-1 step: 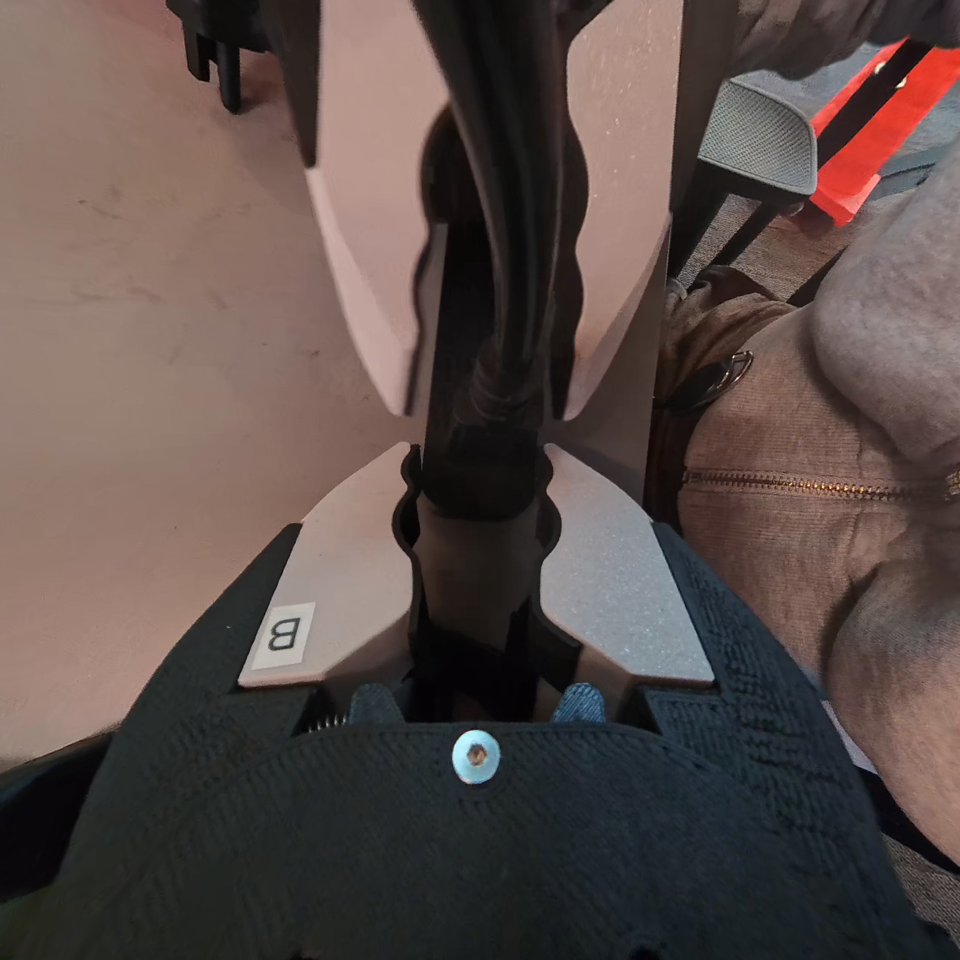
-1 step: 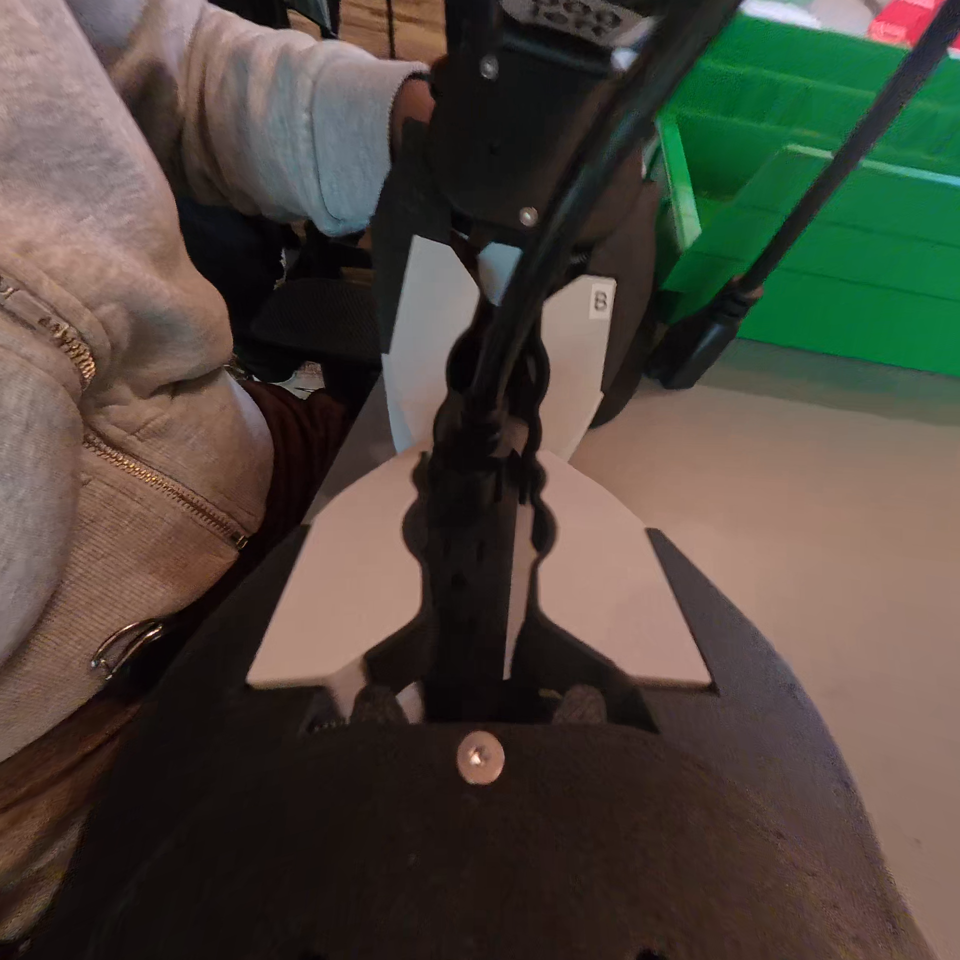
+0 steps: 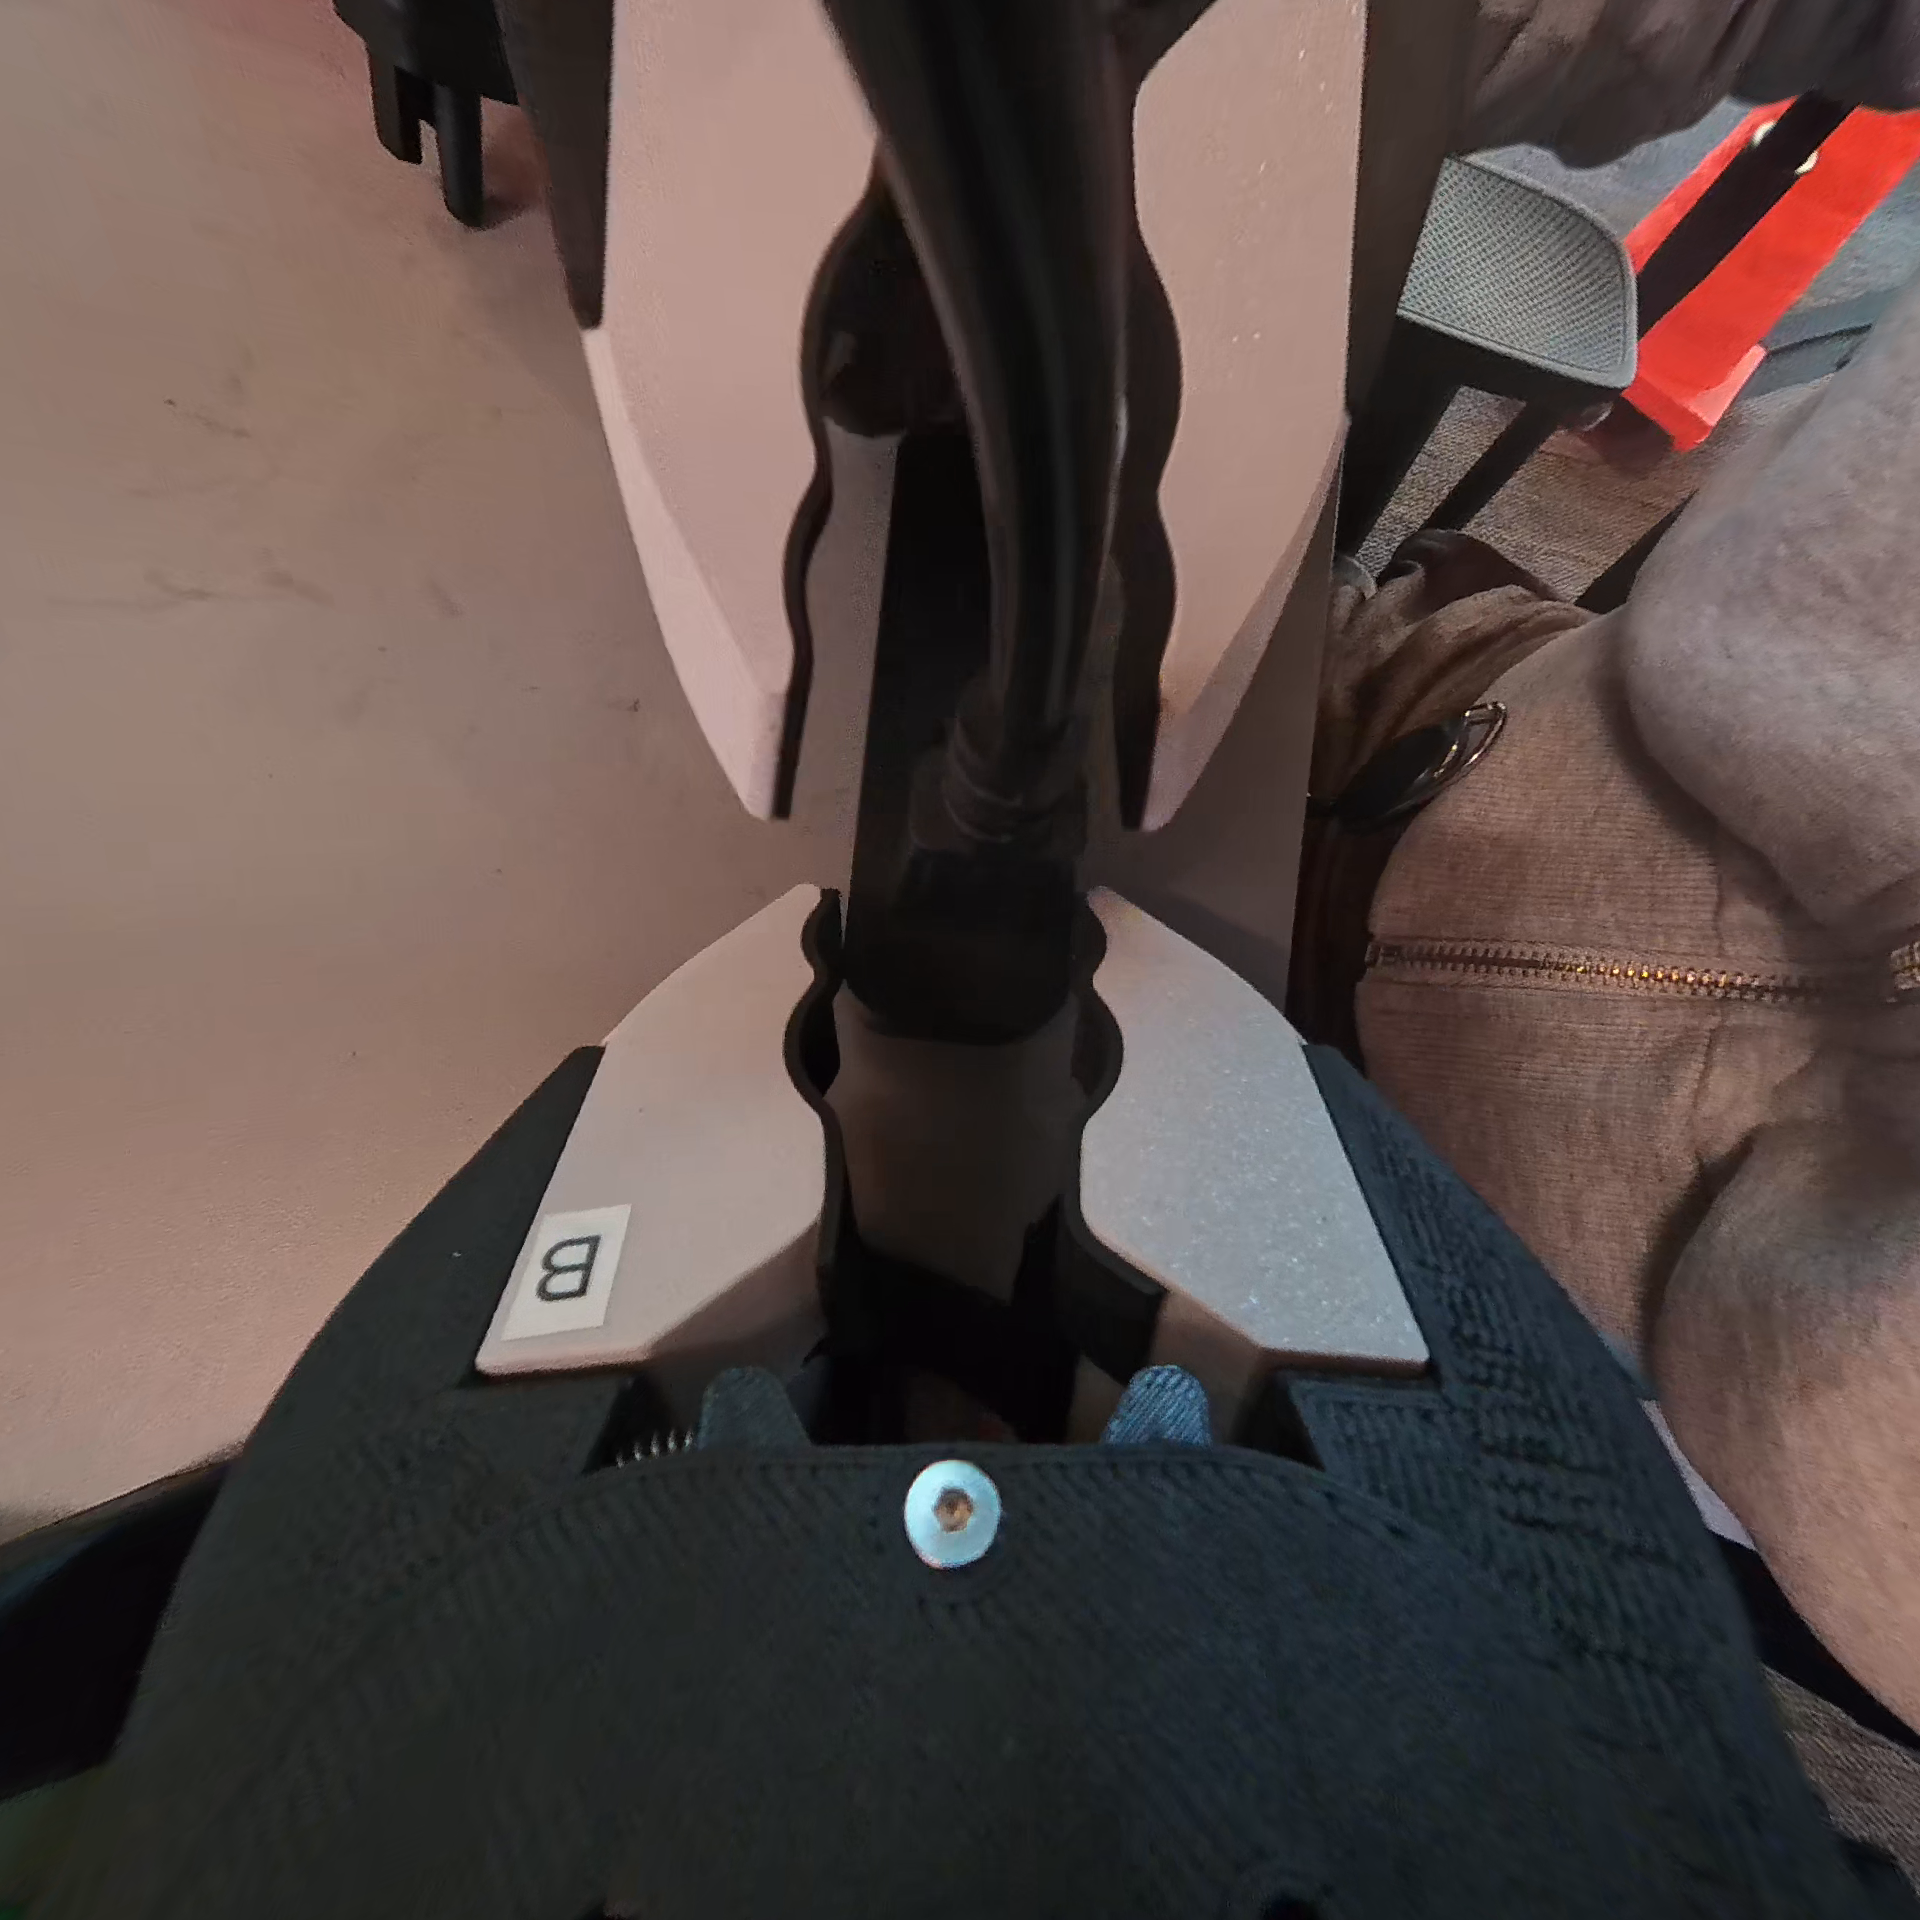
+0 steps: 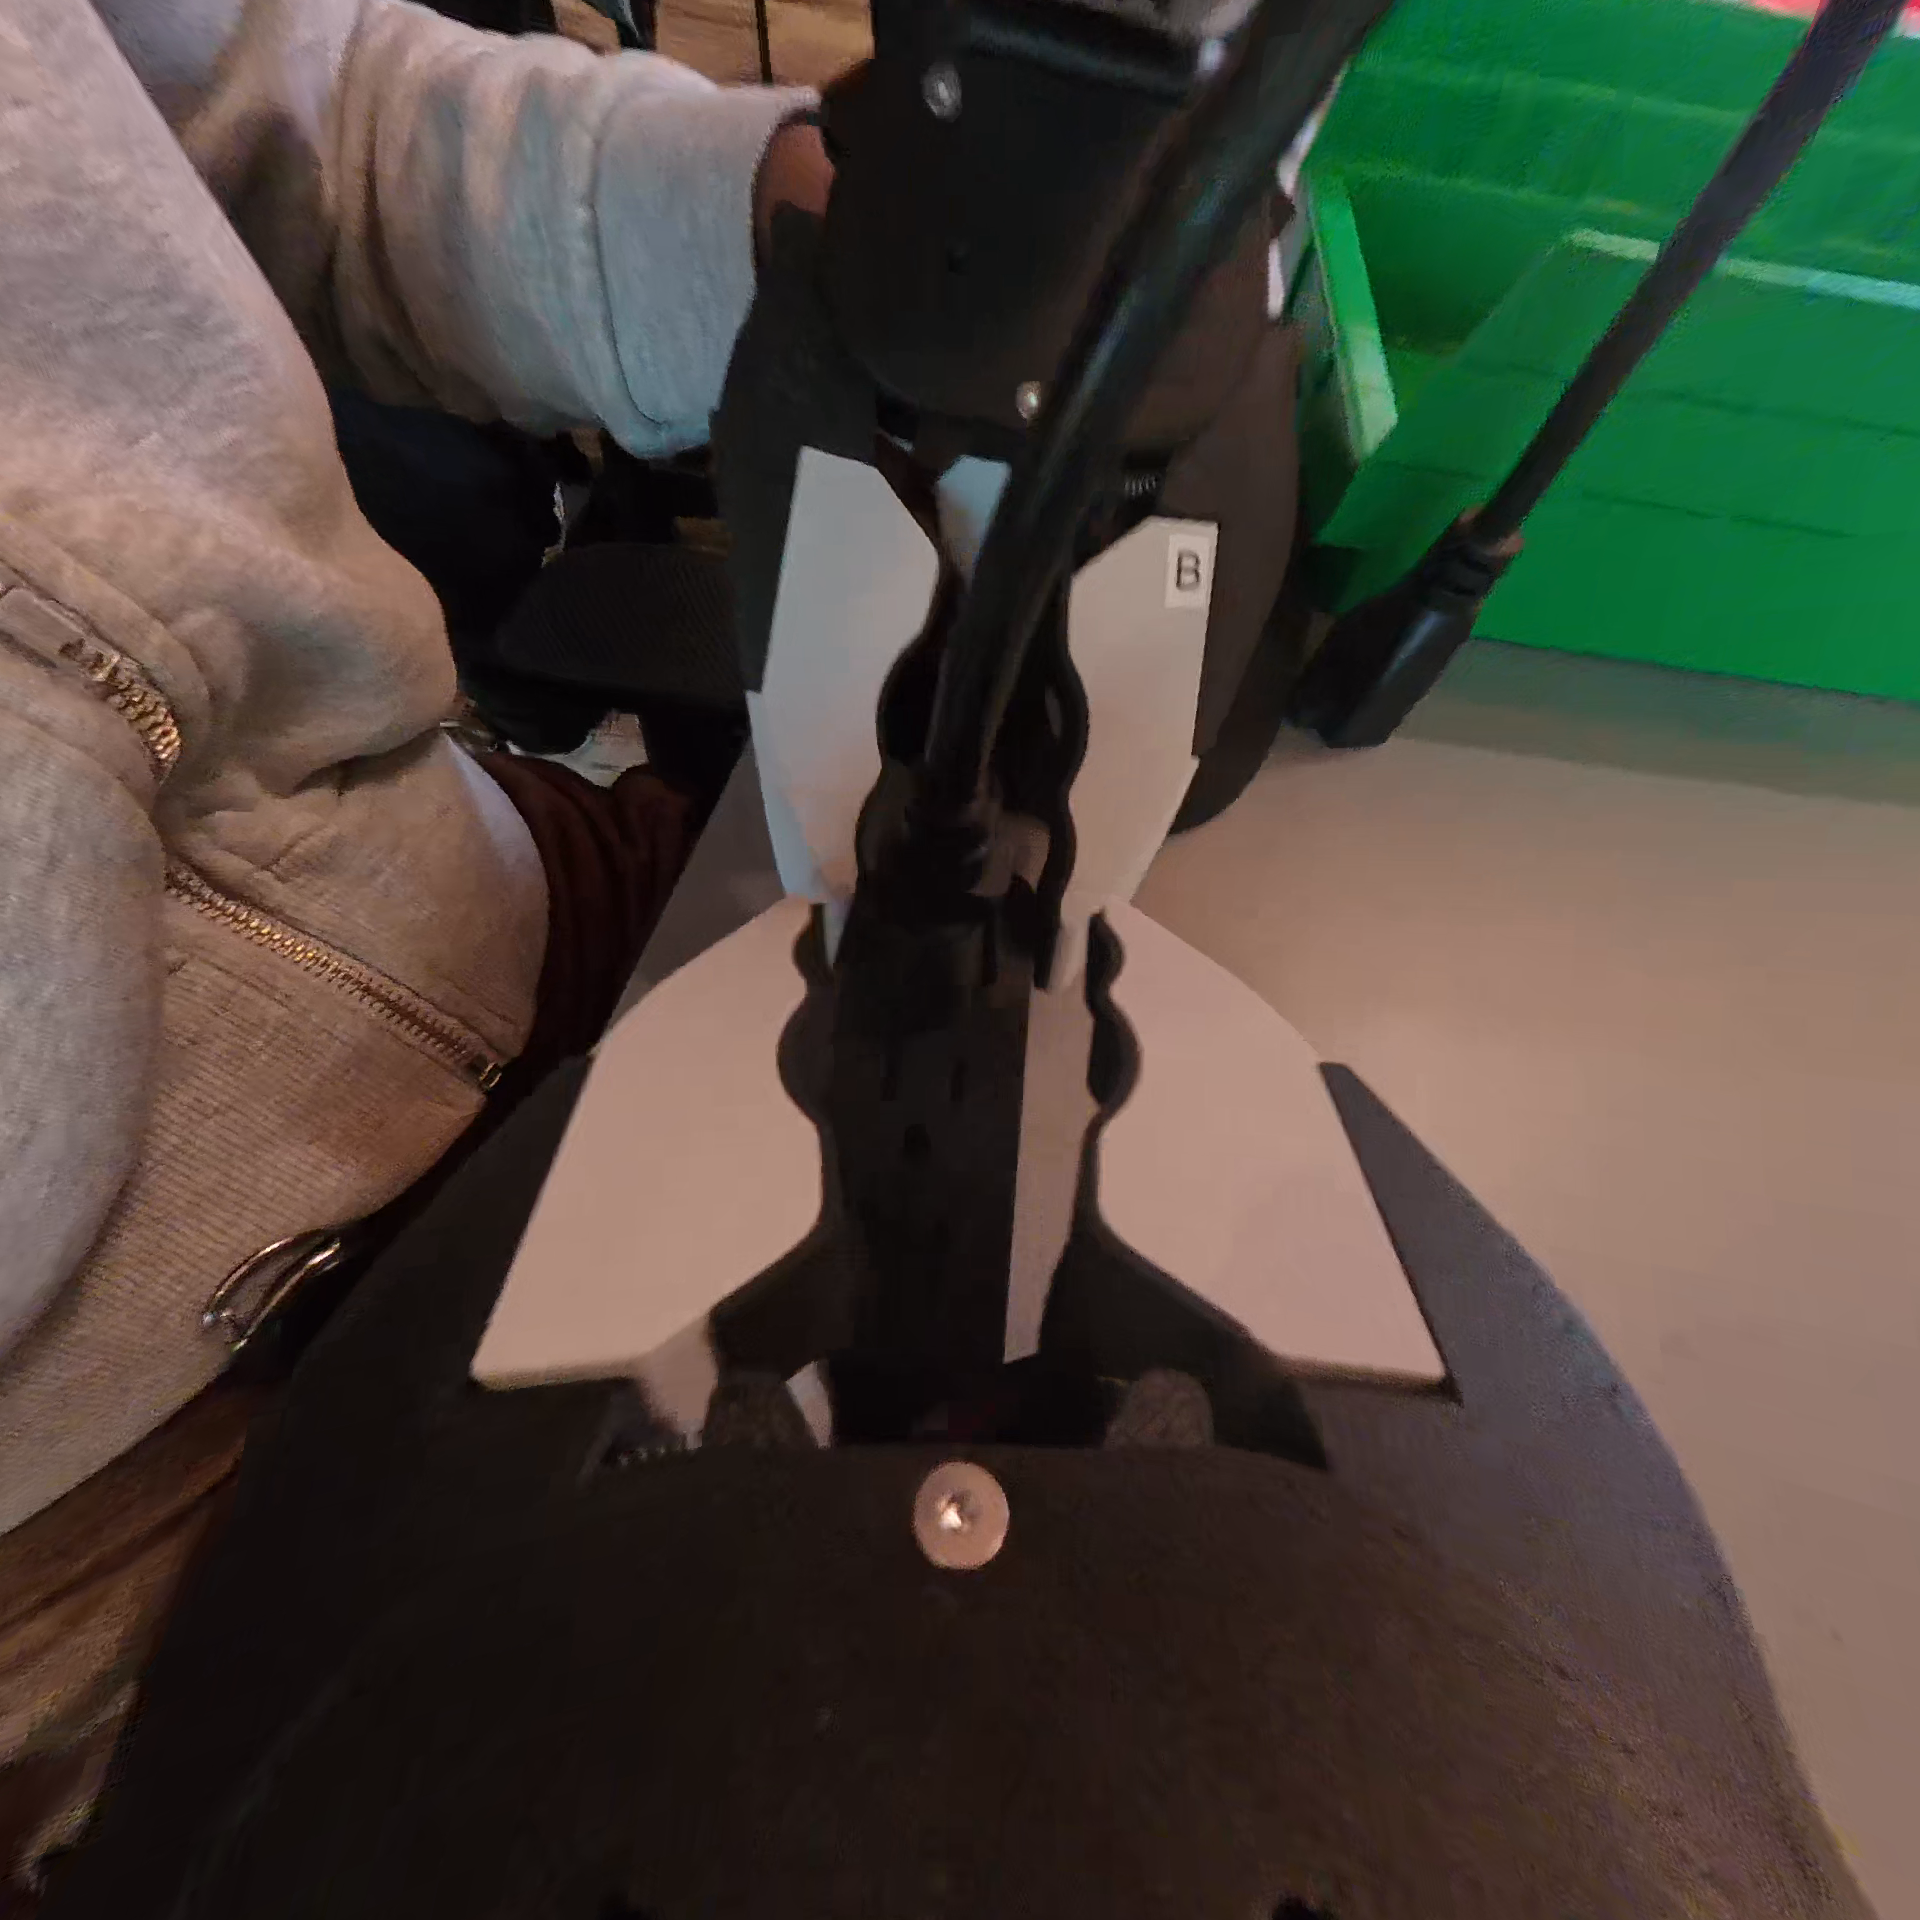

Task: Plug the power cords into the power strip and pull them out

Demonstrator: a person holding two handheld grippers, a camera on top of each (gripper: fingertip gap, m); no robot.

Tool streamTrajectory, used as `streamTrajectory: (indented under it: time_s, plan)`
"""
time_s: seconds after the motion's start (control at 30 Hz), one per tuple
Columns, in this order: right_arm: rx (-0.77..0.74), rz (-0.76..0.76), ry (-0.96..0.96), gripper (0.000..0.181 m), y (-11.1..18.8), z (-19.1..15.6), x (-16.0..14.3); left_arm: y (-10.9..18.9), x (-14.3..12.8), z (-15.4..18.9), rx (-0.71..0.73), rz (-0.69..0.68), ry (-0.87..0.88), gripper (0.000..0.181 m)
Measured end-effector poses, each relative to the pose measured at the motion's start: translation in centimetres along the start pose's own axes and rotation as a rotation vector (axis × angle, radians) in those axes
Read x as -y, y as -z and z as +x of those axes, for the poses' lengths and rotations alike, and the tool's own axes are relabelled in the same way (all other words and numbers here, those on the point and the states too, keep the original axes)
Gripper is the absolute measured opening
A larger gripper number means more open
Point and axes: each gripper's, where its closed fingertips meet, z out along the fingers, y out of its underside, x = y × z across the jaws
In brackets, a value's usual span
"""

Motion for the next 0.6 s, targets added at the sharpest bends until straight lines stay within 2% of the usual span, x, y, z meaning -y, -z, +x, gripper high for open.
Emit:
streamTrajectory:
  time_s: [0.03,0.13,0.23,0.3,0.4,0.47,0.53,0.6]
  plan:
    - [0.011,-0.032,-0.012,0.054,0.0,-0.1,-0.4,0.1,0.1,-0.1,0.012,0.004,-0.002,0.044]
    - [-0.002,-0.079,0.004,0.057,-0.1,-0.2,-1.2,1.6,1.7,-0.2,0.053,0.135,-0.007,0.074]
    - [0.007,-0.054,-0.014,0.056,-0.1,0.0,-1.2,4.0,2.6,0.4,0.053,0.244,0.053,0.109]
    - [0.005,0.013,-0.041,0.058,0.5,0.5,-0.5,5.9,3.1,0.7,0.082,0.356,0.073,0.123]
    - [-0.023,0.169,-0.106,0.074,1.9,1.6,1.1,9.9,4.7,2.2,0.110,0.643,0.032,0.126]
    - [-0.057,0.263,-0.151,0.098,2.7,2.5,1.9,13.3,6.0,3.1,0.157,0.884,-0.013,0.127]
    - [-0.080,0.343,-0.167,0.113,3.3,3.0,2.7,17.5,7.0,3.3,0.263,1.150,-0.055,0.126]
    - [-0.090,0.401,-0.138,0.119,3.7,3.0,3.4,21.9,7.1,3.4,0.398,1.407,-0.095,0.125]
